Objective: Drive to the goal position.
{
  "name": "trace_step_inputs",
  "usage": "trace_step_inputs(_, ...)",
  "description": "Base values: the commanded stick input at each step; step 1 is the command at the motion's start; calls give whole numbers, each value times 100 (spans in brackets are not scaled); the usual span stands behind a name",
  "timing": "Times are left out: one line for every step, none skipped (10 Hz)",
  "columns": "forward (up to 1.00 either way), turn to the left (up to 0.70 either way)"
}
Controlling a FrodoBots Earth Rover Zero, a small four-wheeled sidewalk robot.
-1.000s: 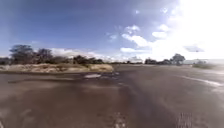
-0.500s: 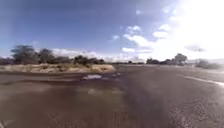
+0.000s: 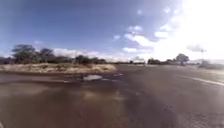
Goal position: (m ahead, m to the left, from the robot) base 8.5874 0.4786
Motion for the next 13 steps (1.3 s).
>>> trace_step_inputs(70,-35)
trace_step_inputs(70,-18)
trace_step_inputs(70,0)
trace_step_inputs(70,0)
trace_step_inputs(70,0)
trace_step_inputs(70,0)
trace_step_inputs(70,0)
trace_step_inputs(70,0)
trace_step_inputs(70,0)
trace_step_inputs(70,0)
trace_step_inputs(70,0)
trace_step_inputs(70,0)
trace_step_inputs(70,0)
